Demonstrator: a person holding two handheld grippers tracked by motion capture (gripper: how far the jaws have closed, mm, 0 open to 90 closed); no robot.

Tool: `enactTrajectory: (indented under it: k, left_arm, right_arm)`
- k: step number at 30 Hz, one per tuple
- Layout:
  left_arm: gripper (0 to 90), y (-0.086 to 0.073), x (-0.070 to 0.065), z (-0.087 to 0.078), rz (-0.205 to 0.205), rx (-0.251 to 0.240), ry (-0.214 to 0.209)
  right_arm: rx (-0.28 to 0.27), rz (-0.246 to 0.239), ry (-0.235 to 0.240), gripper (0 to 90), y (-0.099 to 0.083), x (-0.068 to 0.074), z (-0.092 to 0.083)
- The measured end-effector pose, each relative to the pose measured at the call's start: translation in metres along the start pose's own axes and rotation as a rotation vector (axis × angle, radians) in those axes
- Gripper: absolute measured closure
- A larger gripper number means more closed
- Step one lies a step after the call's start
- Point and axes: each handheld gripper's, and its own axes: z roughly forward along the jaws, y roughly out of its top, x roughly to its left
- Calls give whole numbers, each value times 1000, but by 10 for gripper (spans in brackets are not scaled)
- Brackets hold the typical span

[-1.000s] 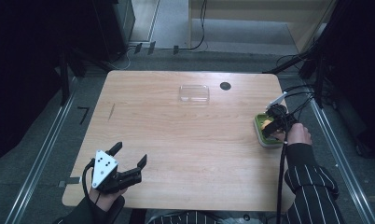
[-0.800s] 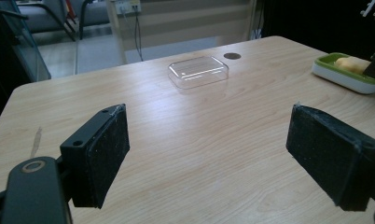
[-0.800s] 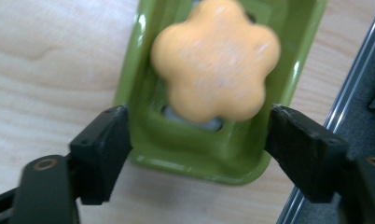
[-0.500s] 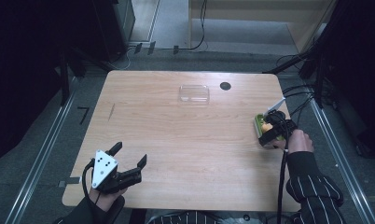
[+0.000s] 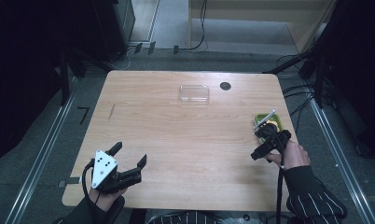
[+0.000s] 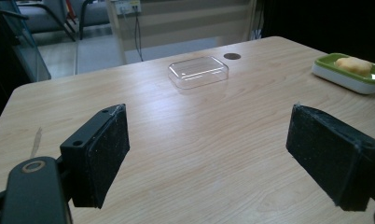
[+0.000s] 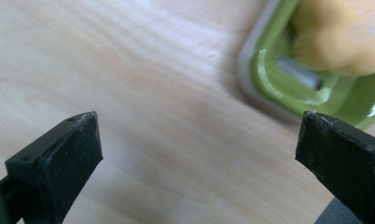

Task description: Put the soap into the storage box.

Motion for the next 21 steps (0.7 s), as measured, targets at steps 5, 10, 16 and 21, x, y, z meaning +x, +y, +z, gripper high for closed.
enactTrajectory:
  k: [5,10,16,21]
  left_arm:
    - [137,0,0,0,1,0,1]
    - [137,0,0,0,-2,0,2]
    - [137,0,0,0,2,2,1]
    - [137,0,0,0,5,3,1]
  right_arm:
    - [7,-38,-1,0,-9,16,1]
    - [17,-59,-9,0,-17,26,3]
    - [13,-88,-14,1,-29,37,4]
    - [27,-110,-18,1,-42,47,8]
